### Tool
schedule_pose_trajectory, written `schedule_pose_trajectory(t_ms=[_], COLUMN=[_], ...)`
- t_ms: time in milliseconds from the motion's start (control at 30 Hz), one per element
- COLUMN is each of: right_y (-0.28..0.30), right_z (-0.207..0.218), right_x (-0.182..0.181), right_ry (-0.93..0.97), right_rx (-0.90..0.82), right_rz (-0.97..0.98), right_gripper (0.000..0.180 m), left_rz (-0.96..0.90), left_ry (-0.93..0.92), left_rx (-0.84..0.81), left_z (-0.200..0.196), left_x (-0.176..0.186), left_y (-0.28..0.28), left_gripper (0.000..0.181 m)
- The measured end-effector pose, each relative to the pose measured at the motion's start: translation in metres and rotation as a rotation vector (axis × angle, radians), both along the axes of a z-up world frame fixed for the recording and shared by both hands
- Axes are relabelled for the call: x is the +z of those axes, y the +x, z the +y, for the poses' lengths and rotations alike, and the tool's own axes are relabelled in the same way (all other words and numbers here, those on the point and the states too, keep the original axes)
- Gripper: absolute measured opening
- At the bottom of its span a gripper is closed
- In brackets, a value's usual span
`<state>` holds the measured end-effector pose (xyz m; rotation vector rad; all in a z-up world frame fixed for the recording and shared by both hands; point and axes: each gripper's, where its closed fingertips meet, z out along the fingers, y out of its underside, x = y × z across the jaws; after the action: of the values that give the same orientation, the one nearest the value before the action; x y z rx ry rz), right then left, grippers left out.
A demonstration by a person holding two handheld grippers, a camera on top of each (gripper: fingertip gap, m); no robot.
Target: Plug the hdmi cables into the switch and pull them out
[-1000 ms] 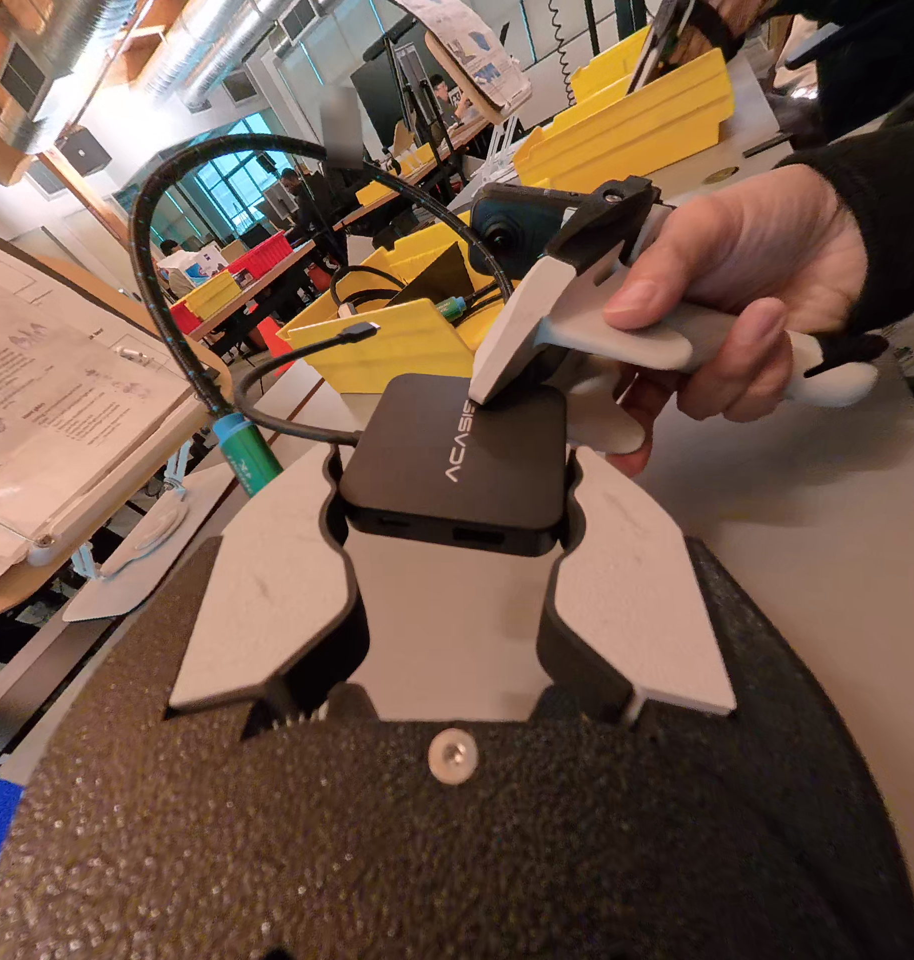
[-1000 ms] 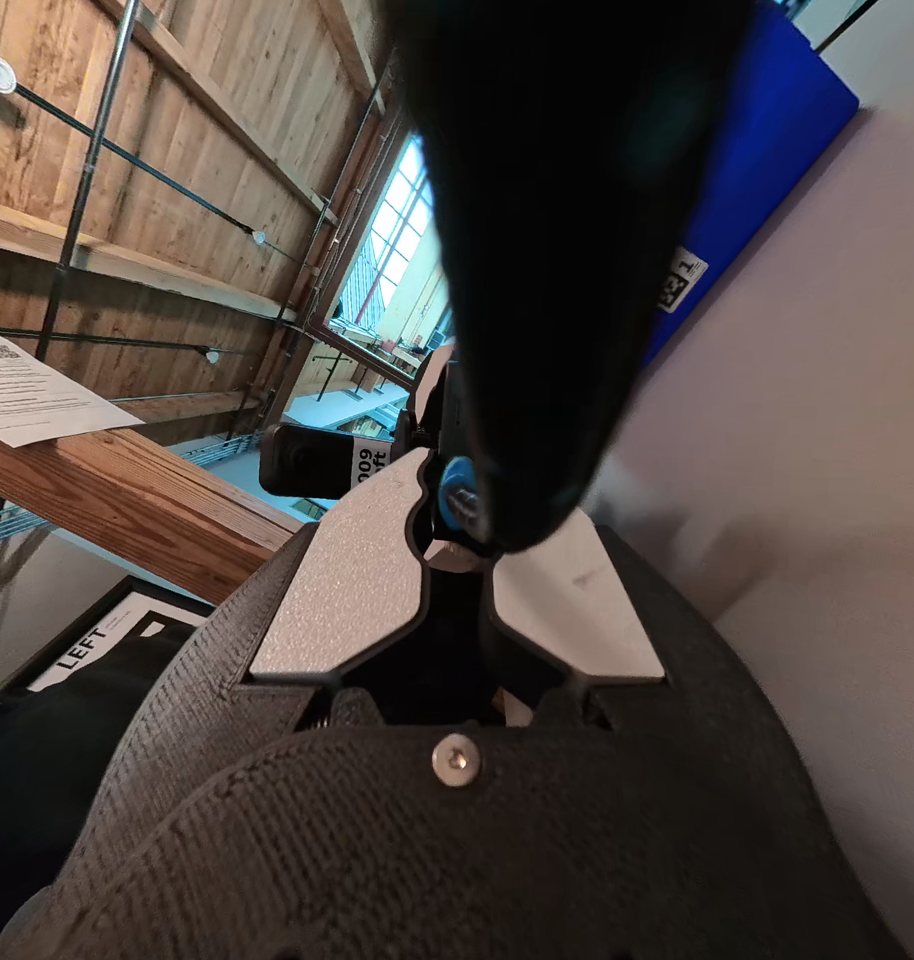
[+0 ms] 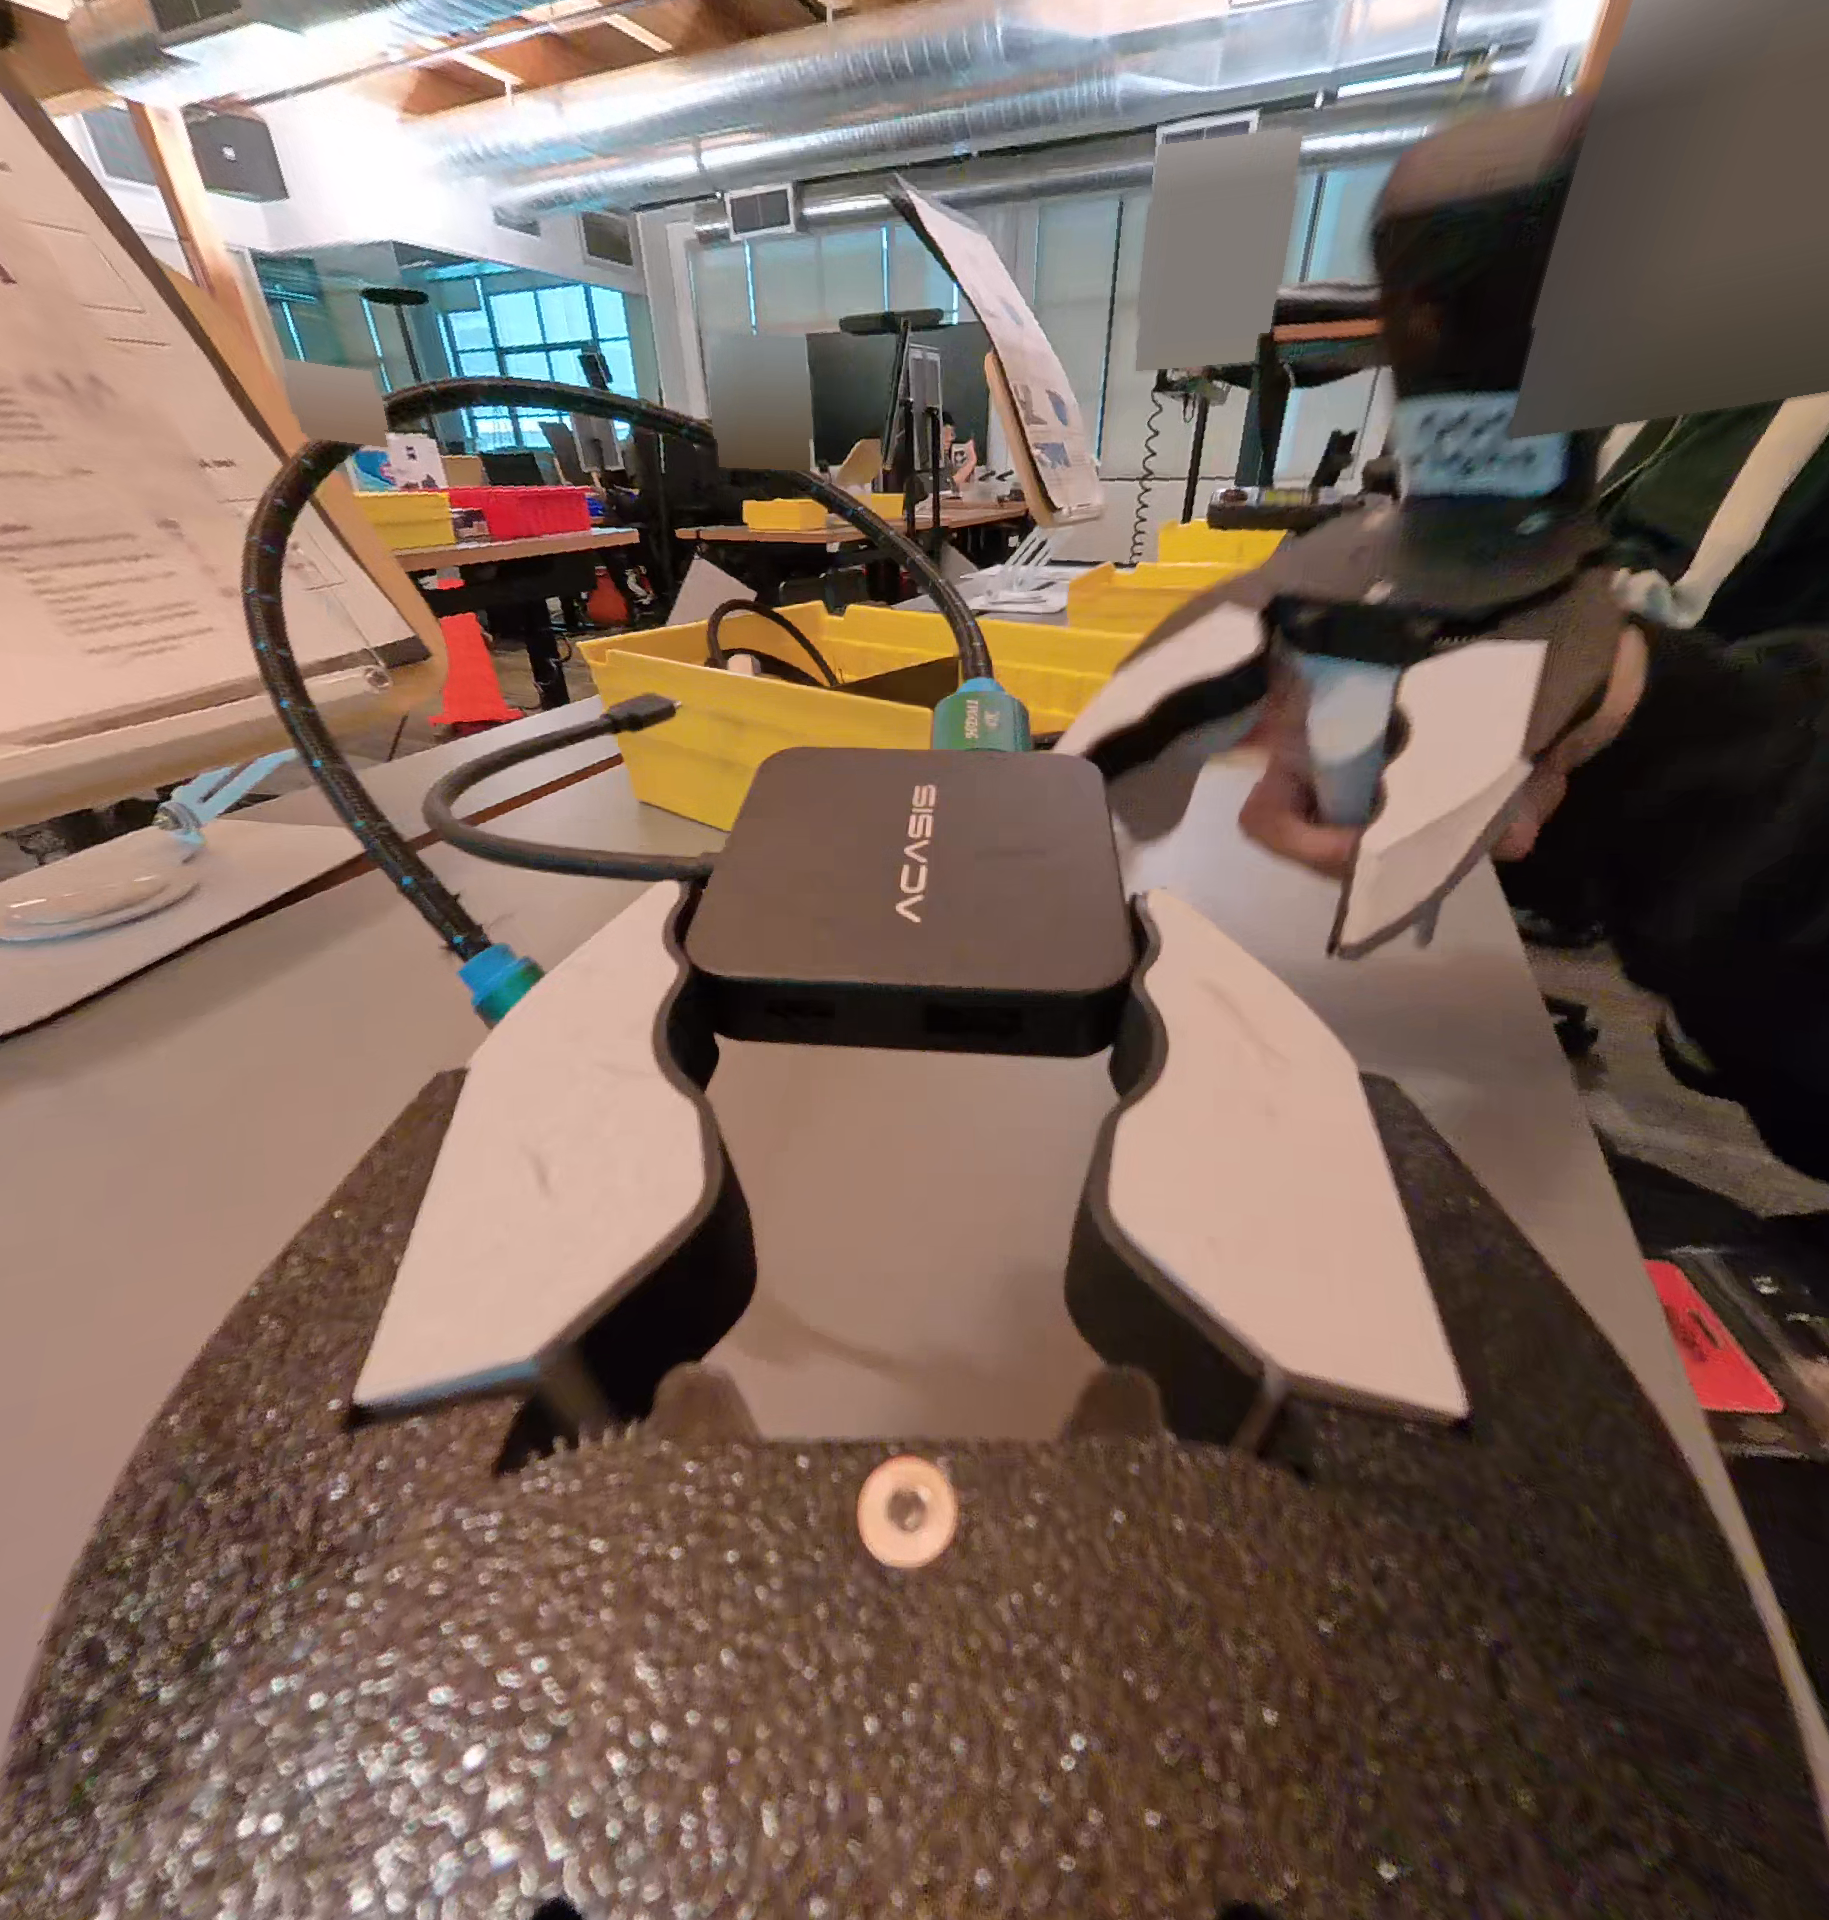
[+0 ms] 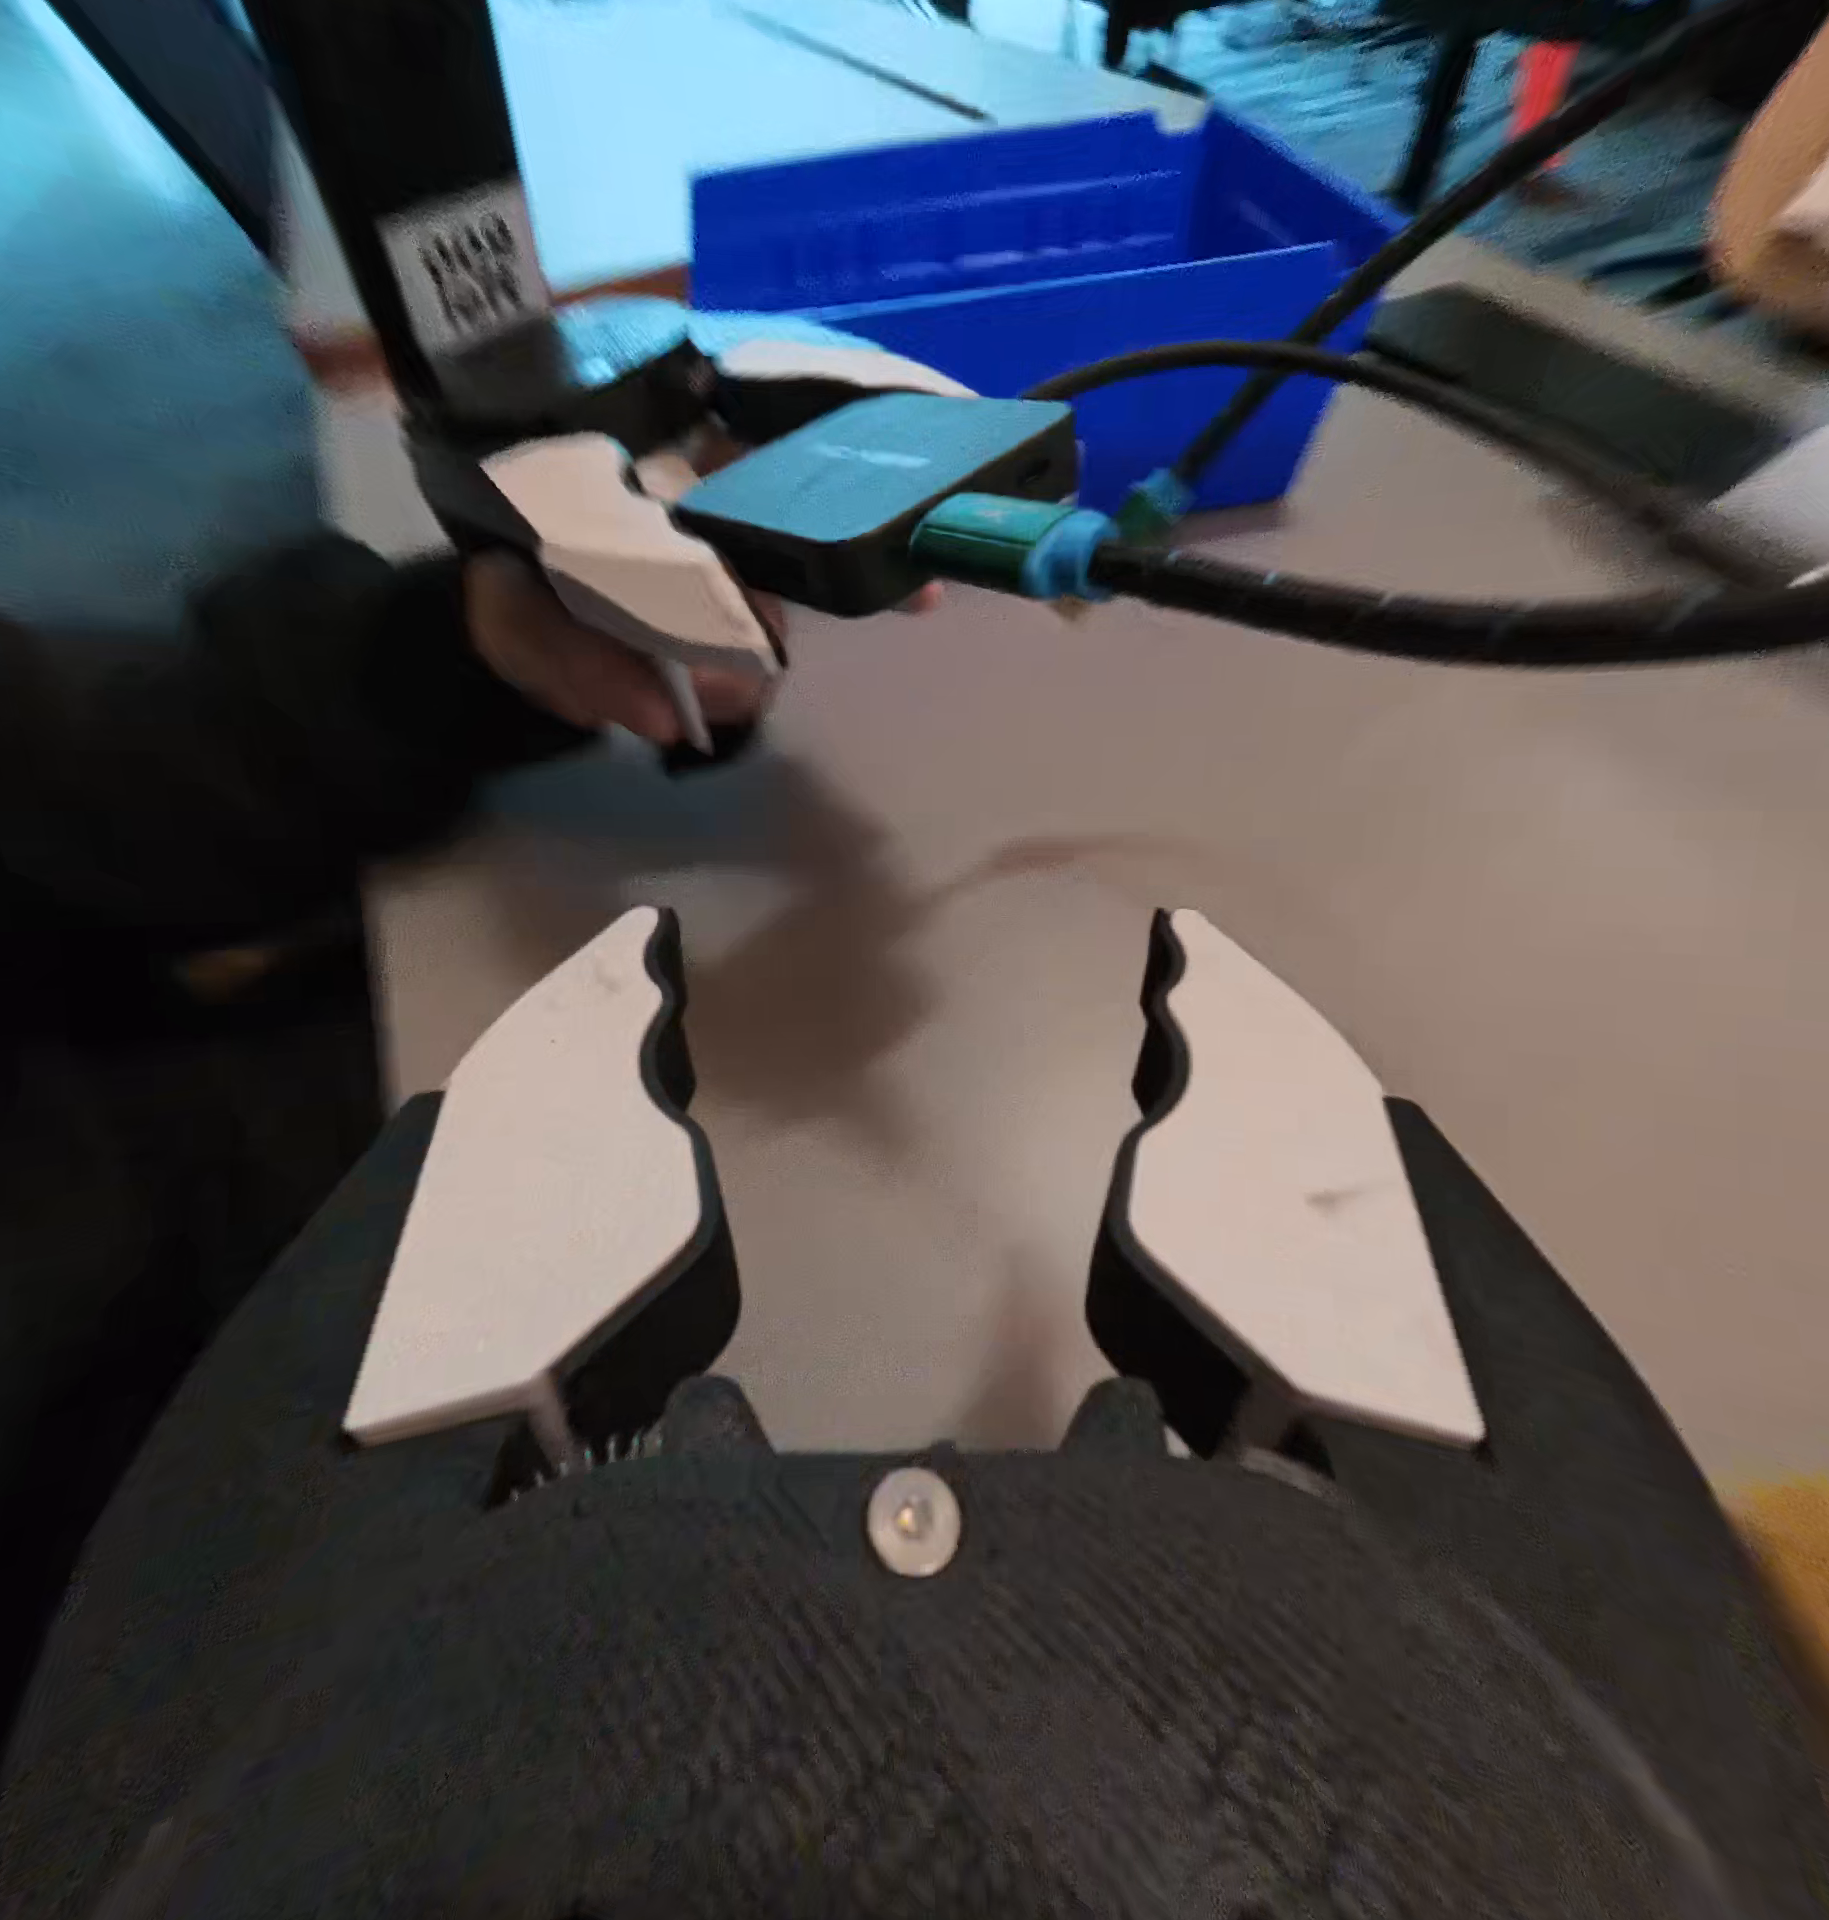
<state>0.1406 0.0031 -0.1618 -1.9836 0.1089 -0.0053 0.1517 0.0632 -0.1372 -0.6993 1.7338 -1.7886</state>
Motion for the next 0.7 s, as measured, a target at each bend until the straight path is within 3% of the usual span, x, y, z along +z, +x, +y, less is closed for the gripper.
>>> schedule_pose_trajectory(t_ms=[133, 233, 467, 700], right_y=[0.006, -0.003, -0.020, -0.037], right_z=[-0.016, -0.016, -0.015, -0.016], right_x=[0.032, 0.045, 0.016, 0.012], right_ry=[-0.038, 0.006, -0.064, -0.037], right_rx=[-0.057, -0.015, 0.171, 0.284], right_rz=[-0.375, -0.531, -0.466, -0.400], right_gripper=[0.086, 0.070, 0.040, 0.023], left_rz=[-0.032, -0.087, -0.198, -0.219], left_ry=[0.101, 0.239, 0.450, 0.403], left_rx=[-0.025, -0.078, -0.192, -0.268], left_z=[-0.009, -0.027, -0.054, -0.056], left_x=[-0.006, -0.013, -0.023, -0.024], left_y=[-0.005, -0.014, -0.033, -0.042], left_gripper=[0.076, 0.076, 0.076, 0.076])
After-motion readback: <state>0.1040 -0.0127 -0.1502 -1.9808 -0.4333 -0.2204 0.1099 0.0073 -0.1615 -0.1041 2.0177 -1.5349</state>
